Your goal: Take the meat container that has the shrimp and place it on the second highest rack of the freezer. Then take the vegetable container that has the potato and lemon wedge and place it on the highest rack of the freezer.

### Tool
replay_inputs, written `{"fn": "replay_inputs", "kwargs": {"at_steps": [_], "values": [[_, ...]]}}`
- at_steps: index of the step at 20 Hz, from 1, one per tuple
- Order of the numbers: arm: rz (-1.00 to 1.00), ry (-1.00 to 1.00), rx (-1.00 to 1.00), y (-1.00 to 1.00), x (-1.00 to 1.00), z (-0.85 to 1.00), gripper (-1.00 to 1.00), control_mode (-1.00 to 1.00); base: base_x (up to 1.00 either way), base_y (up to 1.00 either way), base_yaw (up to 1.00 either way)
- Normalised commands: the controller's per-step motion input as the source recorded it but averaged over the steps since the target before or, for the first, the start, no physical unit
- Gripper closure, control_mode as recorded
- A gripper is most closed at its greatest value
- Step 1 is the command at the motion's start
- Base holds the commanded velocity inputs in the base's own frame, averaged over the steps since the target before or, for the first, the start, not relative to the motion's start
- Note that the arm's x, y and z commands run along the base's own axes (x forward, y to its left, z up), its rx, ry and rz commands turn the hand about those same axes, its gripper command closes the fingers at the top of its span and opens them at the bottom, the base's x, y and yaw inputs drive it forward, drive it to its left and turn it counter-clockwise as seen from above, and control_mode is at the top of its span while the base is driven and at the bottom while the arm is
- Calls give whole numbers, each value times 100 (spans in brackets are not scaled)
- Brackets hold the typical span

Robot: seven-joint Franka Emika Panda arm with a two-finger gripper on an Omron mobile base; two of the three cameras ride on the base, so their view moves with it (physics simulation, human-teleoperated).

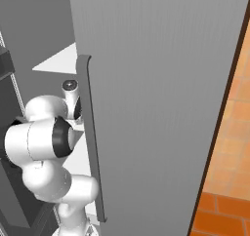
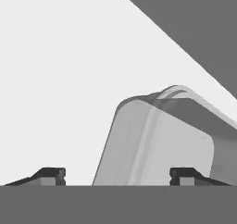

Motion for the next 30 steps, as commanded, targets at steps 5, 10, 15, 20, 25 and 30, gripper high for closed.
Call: {"fn": "replay_inputs", "kwargs": {"at_steps": [5, 10, 15, 20, 25, 30], "values": [[5, -26, 15, -7, -6, 41, -100, -100, 0, 0, 0], [3, 0, 13, -1, 0, 74, -100, -100, 0, 0, 0], [-10, -17, -1, 19, -45, 47, -100, -100, 0, 0, 0], [-5, -2, 1, 0, -26, 100, -100, -100, 0, 0, 0], [-3, 8, 2, 0, -15, 100, -100, -100, 0, 0, 0], [0, 63, 8, -2, -9, 100, -100, -100, 0, 0, 0]]}}
